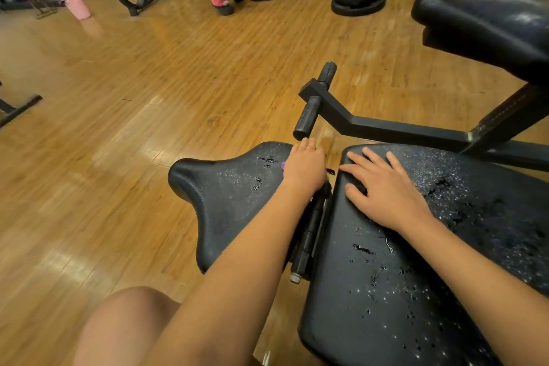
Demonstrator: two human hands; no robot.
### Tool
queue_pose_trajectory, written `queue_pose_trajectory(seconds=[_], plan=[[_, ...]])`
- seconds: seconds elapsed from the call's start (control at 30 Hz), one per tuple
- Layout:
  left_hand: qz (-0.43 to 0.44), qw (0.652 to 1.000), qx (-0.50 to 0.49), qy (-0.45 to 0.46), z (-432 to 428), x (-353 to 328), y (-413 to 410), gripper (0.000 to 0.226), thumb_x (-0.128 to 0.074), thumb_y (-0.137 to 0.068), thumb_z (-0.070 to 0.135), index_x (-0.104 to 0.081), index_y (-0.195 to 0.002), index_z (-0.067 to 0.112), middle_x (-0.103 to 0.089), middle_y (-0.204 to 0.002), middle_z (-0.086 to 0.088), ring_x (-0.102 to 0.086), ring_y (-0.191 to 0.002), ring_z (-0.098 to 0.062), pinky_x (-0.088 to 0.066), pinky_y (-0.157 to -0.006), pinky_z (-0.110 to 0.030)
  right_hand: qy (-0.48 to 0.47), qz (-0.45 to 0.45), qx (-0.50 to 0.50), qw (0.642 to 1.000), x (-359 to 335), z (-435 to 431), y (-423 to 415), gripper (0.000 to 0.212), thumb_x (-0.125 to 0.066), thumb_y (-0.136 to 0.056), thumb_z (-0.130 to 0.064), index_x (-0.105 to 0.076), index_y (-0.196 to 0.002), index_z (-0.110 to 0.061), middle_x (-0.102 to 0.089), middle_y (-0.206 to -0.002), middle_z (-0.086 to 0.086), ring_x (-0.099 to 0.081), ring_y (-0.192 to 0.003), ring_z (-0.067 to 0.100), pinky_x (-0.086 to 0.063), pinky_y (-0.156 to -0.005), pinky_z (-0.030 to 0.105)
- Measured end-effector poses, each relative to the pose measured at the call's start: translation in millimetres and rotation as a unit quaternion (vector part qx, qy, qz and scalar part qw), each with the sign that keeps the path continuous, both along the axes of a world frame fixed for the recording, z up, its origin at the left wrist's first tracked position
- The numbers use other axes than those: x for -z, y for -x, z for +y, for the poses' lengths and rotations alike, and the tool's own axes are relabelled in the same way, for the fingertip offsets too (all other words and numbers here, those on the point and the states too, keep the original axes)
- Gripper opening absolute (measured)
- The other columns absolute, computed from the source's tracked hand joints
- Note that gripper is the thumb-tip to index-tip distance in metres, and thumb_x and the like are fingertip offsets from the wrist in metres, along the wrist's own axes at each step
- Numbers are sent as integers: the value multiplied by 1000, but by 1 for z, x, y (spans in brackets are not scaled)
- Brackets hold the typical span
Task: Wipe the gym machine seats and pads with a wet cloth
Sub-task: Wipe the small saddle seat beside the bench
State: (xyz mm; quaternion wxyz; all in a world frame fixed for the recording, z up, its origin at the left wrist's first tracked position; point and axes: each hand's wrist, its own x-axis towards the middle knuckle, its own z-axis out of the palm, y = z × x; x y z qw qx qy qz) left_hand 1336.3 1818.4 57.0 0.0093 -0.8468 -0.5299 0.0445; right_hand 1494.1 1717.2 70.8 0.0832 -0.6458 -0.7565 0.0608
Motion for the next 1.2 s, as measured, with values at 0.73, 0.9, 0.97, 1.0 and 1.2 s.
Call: queue_pose_trajectory(seconds=[0.73,0.9,0.97,1.0,1.2], plan=[[-9,998,-21,-57,-46,4,14,40,-46,-98,24,-49,-134,6,-44,-145,-15,-38,-133,-29,-34,-104,-36,-2,-4,1,1000,2,-1,1,50,-35,-97,-48,-40,-146,-38,-25,-161,-12,-10,-151,12,-1,-123,45],[19,999,-43,11,2,-3,-10,32,-55,-94,25,-60,-121,10,-56,-125,-11,-47,-120,-26,-37,-100,-36,-6,1,3,1000,3,0,-2,48,-38,-97,-47,-43,-144,-37,-28,-159,-12,-12,-150,13,-2,-123,46],[36,998,-51,23,1,-2,-13,31,-56,-94,26,-61,-121,11,-58,-124,-11,-48,-119,-26,-37,-99,-36,-5,-1,4,1000,5,0,-3,48,-38,-97,-47,-44,-144,-37,-29,-159,-12,-13,-150,13,-2,-123,45],[41,998,-47,17,-4,0,-13,32,-56,-93,26,-61,-121,11,-58,-124,-11,-47,-119,-27,-38,-98,-36,-5,-2,5,1000,5,-1,-2,47,-38,-97,-46,-44,-143,-37,-29,-159,-12,-13,-150,13,-3,-123,45],[4,998,14,-61,-99,7,19,49,-44,-100,22,-40,-145,3,-37,-153,-18,-32,-141,-34,-34,-109,-41,-10,0,7,1000,1,-1,-5,48,-36,-97,-46,-44,-144,-37,-28,-159,-12,-12,-150,12,-3,-123,44]])
